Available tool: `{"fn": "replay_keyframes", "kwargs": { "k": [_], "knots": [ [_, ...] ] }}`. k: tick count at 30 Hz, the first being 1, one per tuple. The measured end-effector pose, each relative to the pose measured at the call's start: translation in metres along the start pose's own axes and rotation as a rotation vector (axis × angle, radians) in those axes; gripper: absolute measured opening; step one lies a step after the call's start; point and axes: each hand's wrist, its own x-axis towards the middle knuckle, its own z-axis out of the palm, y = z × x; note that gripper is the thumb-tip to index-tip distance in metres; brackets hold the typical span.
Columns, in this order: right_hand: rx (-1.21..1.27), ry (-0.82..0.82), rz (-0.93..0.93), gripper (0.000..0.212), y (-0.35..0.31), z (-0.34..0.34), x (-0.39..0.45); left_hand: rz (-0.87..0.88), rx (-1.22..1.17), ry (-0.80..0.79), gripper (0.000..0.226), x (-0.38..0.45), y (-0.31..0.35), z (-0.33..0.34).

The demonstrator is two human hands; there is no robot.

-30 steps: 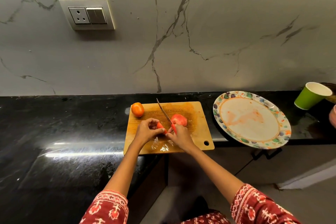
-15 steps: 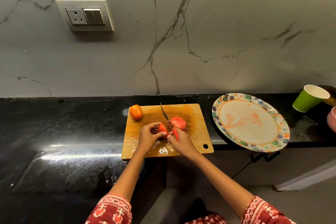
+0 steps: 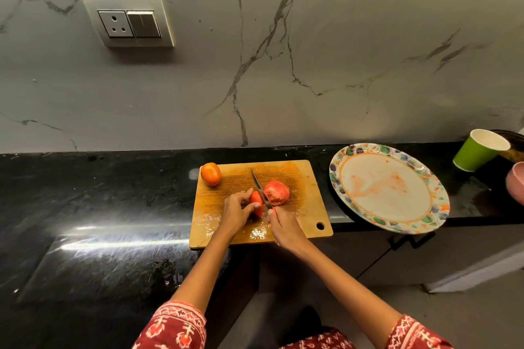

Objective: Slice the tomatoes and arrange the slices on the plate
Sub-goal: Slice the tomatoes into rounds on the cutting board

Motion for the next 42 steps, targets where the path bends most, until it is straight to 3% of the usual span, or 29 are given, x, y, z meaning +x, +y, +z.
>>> {"fn": "replay_keyframes", "kwargs": {
  "k": [7, 15, 42],
  "knots": [
    [-0.082, 0.036, -0.014, 0.027, -0.006, -0.007, -0.006, 0.051, -0.04, 0.142, 0.051, -0.008, 0.004, 0.002],
    [-0.226, 0.003, 0.007, 0.022, -0.016, -0.005, -0.015, 0.083, -0.036, 0.125, 0.049, -0.011, 0.005, 0.0],
    [-0.323, 0.037, 0.12, 0.033, -0.037, 0.003, -0.008, 0.05, -0.102, 0.167, 0.037, -0.019, 0.008, -0.001]
  ]
}}
